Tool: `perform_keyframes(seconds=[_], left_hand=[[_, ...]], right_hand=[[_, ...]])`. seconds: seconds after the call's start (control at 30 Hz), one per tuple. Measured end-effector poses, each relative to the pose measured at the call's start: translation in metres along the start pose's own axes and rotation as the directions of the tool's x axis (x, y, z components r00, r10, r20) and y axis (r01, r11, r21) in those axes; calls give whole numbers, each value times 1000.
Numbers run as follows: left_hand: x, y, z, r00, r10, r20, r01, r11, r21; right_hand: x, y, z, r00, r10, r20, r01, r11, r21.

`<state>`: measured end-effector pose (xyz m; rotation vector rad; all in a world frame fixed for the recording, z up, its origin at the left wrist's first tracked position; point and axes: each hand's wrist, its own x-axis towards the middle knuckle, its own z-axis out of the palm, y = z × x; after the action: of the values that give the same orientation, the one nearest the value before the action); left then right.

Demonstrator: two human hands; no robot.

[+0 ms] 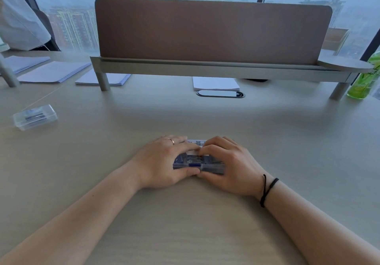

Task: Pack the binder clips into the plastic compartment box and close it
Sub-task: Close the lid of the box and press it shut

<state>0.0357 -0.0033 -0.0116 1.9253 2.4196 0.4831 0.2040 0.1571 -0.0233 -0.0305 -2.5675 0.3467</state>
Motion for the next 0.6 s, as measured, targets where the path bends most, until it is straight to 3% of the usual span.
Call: perform_keyframes(seconds=[0.17, 0.6], left_hand=[[1, 2, 1, 998, 64, 2, -64, 992, 106], [1, -5, 13, 999, 39, 35, -43, 991, 123]], right_hand=[[-1, 1, -5, 980, 146, 134, -157, 985, 75], [0, 2, -2, 942, 205, 265, -225, 973, 50]])
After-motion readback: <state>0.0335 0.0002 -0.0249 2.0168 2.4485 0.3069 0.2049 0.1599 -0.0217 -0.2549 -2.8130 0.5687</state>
